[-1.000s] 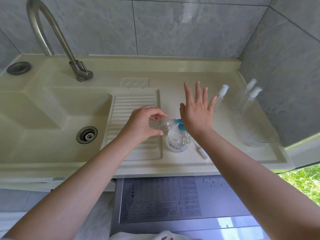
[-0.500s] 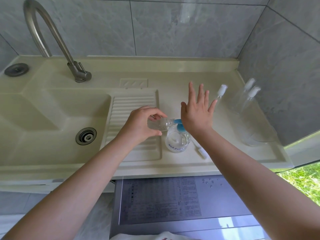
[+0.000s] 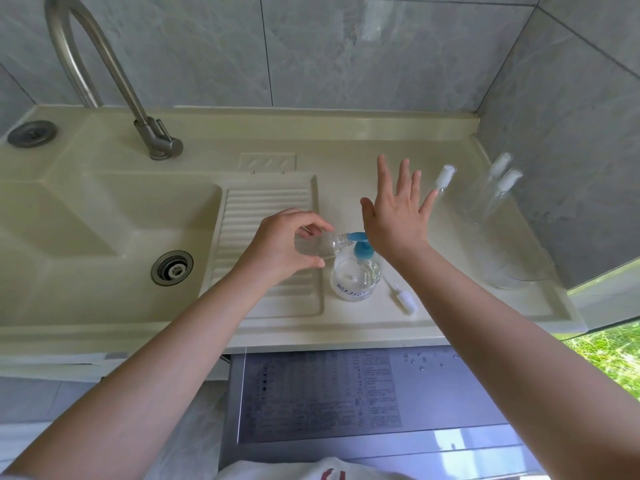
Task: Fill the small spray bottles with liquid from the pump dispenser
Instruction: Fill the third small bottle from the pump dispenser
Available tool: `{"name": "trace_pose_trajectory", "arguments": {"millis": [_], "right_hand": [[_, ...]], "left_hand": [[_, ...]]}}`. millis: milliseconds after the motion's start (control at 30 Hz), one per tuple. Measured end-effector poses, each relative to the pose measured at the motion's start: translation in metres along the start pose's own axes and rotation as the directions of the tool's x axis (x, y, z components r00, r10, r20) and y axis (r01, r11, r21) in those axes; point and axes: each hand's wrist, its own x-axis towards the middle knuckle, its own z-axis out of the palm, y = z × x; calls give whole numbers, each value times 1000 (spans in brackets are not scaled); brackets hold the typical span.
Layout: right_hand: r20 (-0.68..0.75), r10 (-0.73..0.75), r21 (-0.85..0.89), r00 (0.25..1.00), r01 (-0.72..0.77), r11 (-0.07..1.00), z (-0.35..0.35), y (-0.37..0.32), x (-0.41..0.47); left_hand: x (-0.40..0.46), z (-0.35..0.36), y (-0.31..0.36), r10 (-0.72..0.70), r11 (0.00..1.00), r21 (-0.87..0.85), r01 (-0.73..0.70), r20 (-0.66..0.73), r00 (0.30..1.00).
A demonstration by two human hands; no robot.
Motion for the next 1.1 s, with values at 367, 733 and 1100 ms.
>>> {"name": "trace_pose_trajectory", "arguments": {"millis": [367, 733, 1100], "right_hand": [[-79, -83, -110, 993, 74, 991, 5, 4, -1], [-134, -89, -115, 987, 73, 991, 11, 5, -5], [-85, -92, -108, 992, 83, 991, 11, 5, -3]], "left_hand": [[1, 0, -1, 15, 1000, 6, -15, -3, 1000], [1, -1, 0, 28, 1000, 10, -28, -1, 1000], [0, -2, 0, 32, 999, 14, -32, -13, 999]]}}
